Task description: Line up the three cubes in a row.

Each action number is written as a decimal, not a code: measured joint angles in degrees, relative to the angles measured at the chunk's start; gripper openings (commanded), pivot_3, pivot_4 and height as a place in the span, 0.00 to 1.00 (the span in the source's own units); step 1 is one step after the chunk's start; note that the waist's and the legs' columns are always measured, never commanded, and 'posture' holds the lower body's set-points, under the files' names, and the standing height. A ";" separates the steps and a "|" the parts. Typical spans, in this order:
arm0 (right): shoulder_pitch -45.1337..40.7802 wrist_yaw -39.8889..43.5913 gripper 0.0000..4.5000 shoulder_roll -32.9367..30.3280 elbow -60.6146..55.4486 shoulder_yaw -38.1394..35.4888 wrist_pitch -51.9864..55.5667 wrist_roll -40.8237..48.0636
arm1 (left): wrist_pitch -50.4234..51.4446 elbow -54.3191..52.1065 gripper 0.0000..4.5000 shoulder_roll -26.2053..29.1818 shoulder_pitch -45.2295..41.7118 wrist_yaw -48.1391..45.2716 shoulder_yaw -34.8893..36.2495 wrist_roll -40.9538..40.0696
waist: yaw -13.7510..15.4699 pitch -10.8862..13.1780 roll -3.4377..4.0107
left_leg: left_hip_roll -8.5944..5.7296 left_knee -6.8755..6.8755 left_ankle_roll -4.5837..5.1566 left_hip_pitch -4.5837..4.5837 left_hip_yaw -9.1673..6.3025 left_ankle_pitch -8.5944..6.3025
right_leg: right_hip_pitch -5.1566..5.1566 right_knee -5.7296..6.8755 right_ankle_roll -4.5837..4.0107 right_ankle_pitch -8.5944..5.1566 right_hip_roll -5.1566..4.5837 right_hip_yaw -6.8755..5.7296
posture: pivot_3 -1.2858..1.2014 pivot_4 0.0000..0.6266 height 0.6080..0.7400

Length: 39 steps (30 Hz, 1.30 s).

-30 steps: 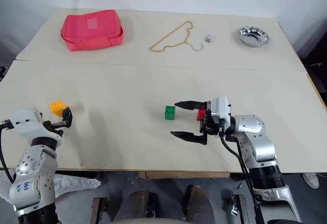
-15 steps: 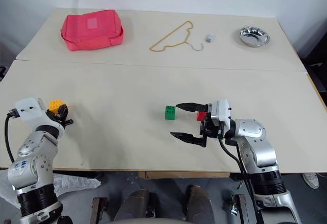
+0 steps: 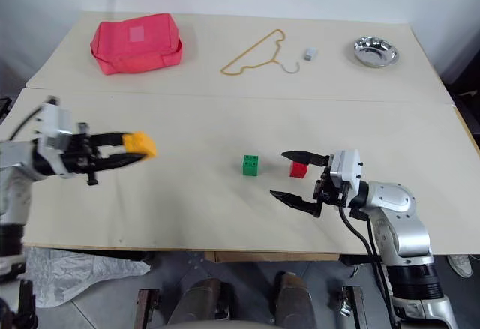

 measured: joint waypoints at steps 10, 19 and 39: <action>9.05 -5.19 1.00 -0.59 -7.89 -3.98 0.45 0.11 | -25.57 40.00 0.33 -13.99 -21.26 -0.01 -9.44 12.80 | -0.42 0.09 -0.15 | 0.22 -0.13 -0.06 -0.09 0.15 0.00 | -0.13 -0.24 0.02 0.01 0.23 0.04 | 0.52 0.24 1.00; 12.58 -6.10 1.00 -1.48 -8.53 -6.49 0.55 0.30 | -26.51 47.44 0.49 -15.21 -23.95 -0.03 -9.97 16.29 | 0.04 0.12 -0.19 | 0.19 -0.02 0.01 -0.09 -0.06 0.00 | -0.12 -0.19 0.09 0.05 0.16 0.15 | 0.52 0.24 1.00; 2.84 7.88 1.00 -4.28 2.63 -8.13 -0.28 7.53 | -9.61 11.50 0.99 -3.31 2.82 2.49 3.65 0.07 | -1.10 0.15 -0.14 | 0.36 0.03 0.06 0.01 -0.28 -0.02 | -0.13 0.12 0.03 0.02 -0.05 0.32 | 0.52 0.24 1.00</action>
